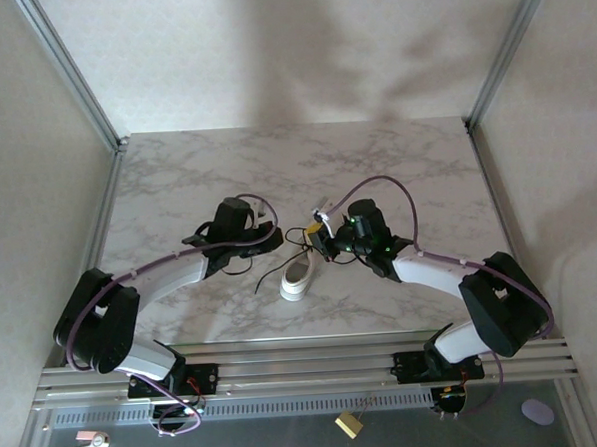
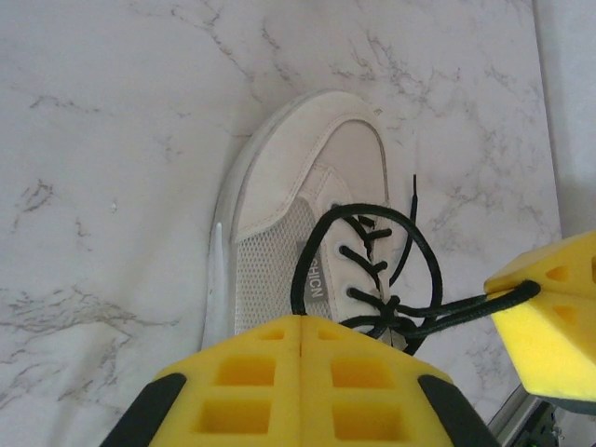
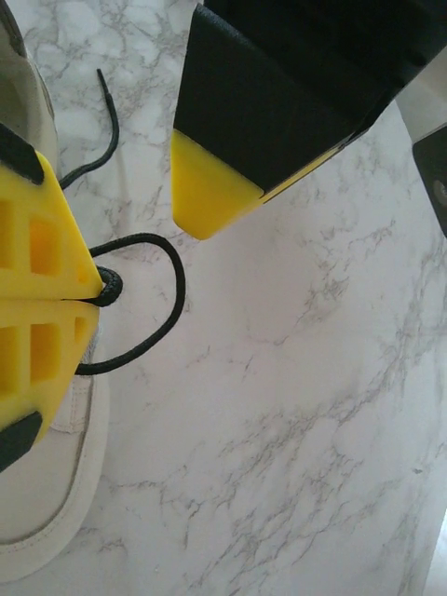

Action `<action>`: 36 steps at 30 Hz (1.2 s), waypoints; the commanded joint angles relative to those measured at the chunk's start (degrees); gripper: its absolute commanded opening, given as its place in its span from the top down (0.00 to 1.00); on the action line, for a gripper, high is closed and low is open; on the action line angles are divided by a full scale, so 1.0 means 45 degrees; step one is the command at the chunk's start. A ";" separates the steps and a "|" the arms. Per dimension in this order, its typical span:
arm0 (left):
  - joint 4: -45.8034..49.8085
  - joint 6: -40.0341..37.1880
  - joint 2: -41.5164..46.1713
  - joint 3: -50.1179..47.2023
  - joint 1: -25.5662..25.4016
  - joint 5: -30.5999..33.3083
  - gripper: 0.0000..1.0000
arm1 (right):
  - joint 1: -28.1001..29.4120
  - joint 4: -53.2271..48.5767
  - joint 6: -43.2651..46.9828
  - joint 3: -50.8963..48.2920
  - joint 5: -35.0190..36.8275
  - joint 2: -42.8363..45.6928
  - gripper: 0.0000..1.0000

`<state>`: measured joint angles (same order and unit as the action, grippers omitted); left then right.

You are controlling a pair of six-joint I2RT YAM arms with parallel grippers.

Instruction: Tie the shoes

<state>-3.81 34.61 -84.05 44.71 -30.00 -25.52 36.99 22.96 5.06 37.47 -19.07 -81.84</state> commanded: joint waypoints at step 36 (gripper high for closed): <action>0.4756 0.0521 0.2773 -0.1714 -0.1219 0.4685 0.58 | 0.0438 -0.0499 0.0095 -0.0321 0.1257 0.0628 1.00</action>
<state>8.78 38.94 -73.47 36.03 -35.18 -10.66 38.22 22.22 3.92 34.17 -14.52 -78.65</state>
